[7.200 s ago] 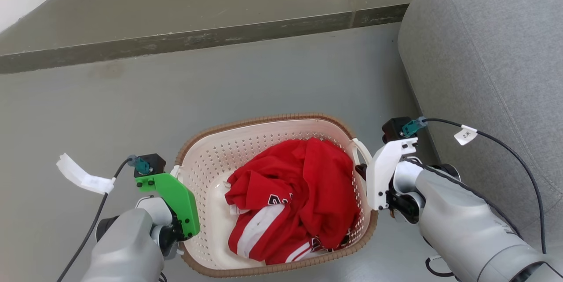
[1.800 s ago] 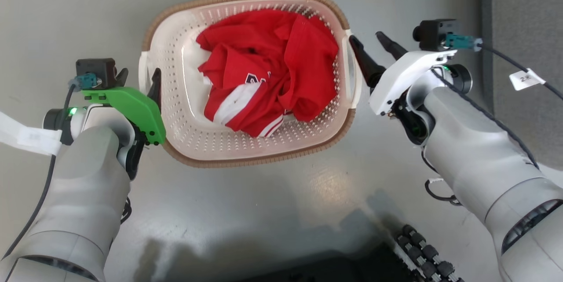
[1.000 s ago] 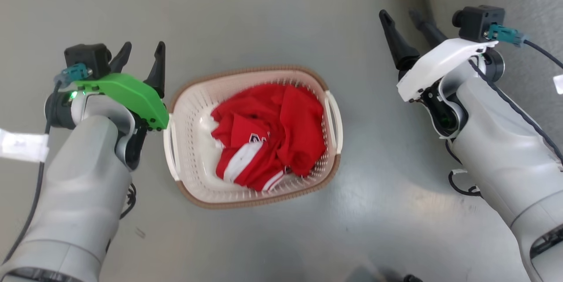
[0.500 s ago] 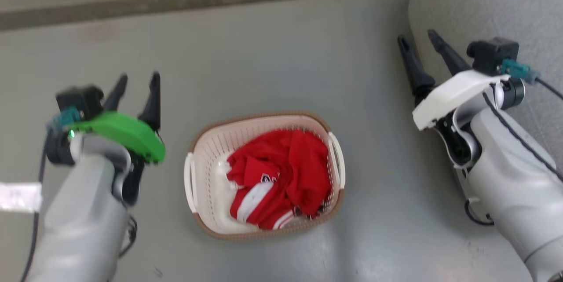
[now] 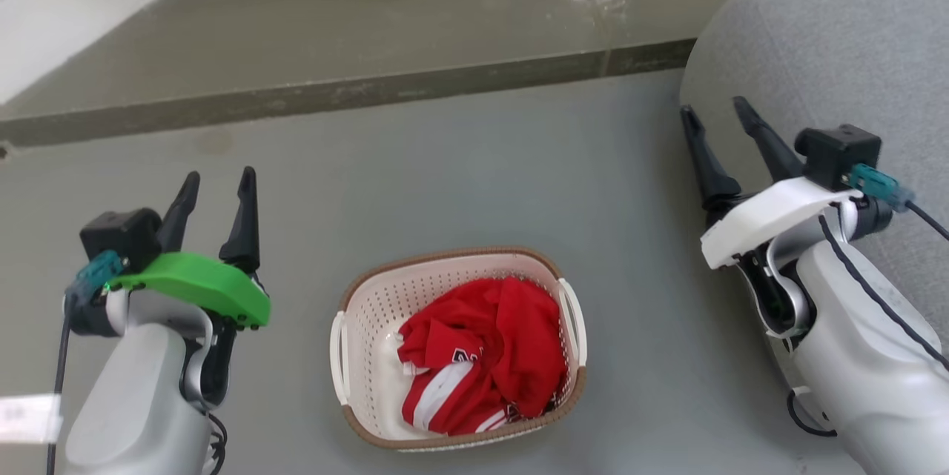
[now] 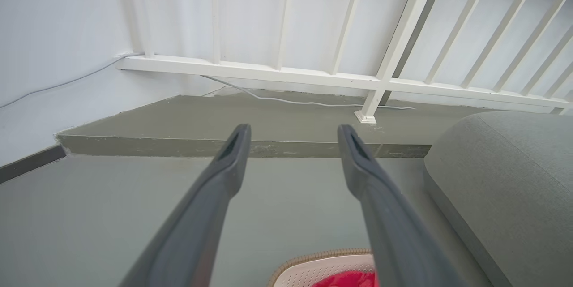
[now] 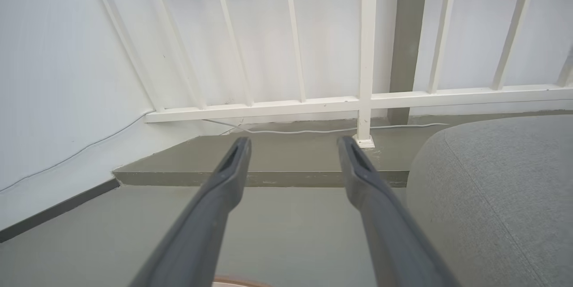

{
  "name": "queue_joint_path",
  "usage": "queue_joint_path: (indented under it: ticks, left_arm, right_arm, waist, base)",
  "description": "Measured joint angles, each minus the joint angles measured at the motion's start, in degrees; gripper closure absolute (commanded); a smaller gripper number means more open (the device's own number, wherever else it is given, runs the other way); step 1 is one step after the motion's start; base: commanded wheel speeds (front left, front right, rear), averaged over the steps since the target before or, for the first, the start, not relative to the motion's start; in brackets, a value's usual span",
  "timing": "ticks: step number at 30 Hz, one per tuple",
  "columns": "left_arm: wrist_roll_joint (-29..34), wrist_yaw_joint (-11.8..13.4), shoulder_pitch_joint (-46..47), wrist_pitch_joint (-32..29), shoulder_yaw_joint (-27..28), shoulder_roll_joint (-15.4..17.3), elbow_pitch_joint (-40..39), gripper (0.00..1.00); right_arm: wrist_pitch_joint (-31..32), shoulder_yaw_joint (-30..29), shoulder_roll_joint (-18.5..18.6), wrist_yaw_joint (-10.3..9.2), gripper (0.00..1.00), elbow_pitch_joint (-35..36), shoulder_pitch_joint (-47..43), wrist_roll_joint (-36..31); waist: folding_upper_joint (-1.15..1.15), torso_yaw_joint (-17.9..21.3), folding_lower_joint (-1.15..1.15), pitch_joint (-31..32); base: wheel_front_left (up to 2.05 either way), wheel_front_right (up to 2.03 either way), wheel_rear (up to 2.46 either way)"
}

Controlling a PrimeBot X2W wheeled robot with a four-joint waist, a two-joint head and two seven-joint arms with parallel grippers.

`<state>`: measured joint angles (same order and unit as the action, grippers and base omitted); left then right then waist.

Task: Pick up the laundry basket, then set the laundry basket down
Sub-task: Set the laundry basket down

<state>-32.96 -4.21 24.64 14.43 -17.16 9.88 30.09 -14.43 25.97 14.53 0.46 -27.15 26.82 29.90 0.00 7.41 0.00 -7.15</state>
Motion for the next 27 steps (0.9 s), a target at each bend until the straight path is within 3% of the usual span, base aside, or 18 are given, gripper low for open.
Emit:
queue_joint_path:
  ticks: [14,27]
  left_arm:
    - [5.60,2.70,-8.29,0.00,3.72,-1.07,-10.04,0.00]
    - [6.66,2.71,-12.26,0.00,4.41,-1.99,-13.47,0.00]
  right_arm:
    - [0.00,-4.46,0.04,-0.64,0.00,5.99,-5.88,-2.75]
    - [0.00,-5.75,-0.04,-0.49,0.00,8.08,-8.16,-4.64]
  waist:
    - [0.00,0.15,0.00,1.12]
    - [0.00,0.16,0.00,1.38]
  base:
    - [0.00,0.00,0.00]
    - [0.00,0.00,0.00]
